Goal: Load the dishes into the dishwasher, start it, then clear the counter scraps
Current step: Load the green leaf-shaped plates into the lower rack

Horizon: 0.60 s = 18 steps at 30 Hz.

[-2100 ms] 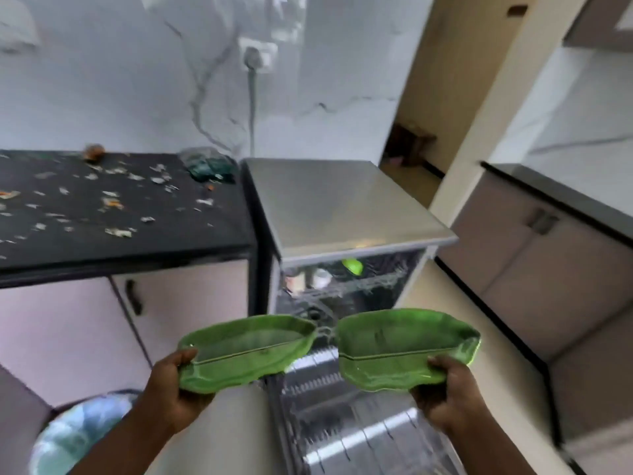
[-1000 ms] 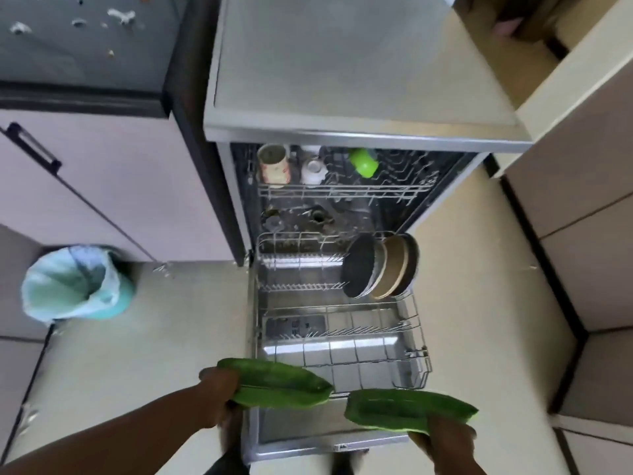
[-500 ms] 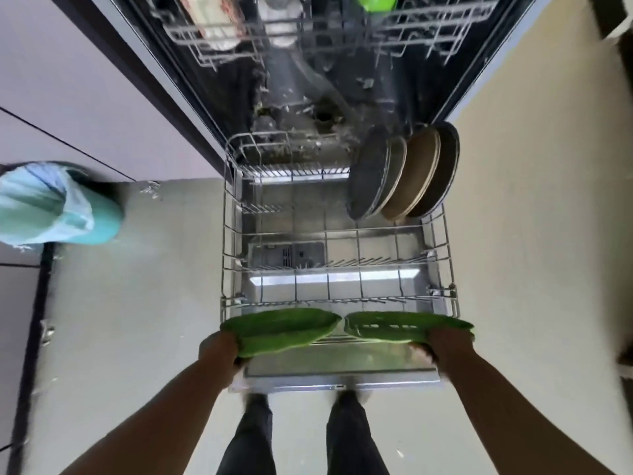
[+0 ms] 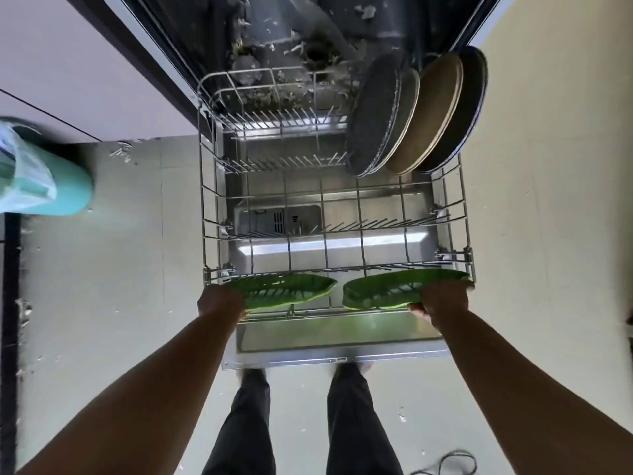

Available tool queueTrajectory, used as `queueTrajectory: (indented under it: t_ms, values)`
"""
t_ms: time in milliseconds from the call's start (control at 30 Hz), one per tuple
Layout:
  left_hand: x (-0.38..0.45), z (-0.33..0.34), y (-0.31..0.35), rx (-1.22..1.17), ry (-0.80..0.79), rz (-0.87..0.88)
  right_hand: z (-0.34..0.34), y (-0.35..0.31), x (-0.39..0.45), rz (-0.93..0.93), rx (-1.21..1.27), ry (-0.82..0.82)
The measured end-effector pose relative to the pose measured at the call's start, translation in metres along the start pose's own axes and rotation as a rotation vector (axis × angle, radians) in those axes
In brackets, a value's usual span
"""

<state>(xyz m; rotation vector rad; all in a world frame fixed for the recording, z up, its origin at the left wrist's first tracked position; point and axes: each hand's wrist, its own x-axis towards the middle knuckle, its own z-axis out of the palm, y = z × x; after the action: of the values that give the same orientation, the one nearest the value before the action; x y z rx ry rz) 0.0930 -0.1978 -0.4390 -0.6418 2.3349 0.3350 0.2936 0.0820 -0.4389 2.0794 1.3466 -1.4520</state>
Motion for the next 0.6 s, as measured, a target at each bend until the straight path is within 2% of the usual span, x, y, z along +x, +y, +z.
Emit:
queueTrajectory:
  t_ms: [233, 400, 500, 600]
  values:
    - [0.017, -0.007, 0.001, 0.194, -0.004, 0.068, 0.000, 0.006, 0.007, -0.038, -0.129, 0.050]
    - [0.011, -0.007, -0.006, 0.189, -0.033, 0.140, 0.002, 0.004, -0.002, -0.041, -0.297, 0.191]
    - [0.003, -0.007, -0.008, 0.212, -0.057, 0.145, 0.003, -0.002, -0.014, -0.041, -0.317, 0.213]
    - [-0.009, -0.010, -0.012, 0.362, -0.090, 0.253, 0.002, -0.004, -0.024, -0.107, -0.574, 0.273]
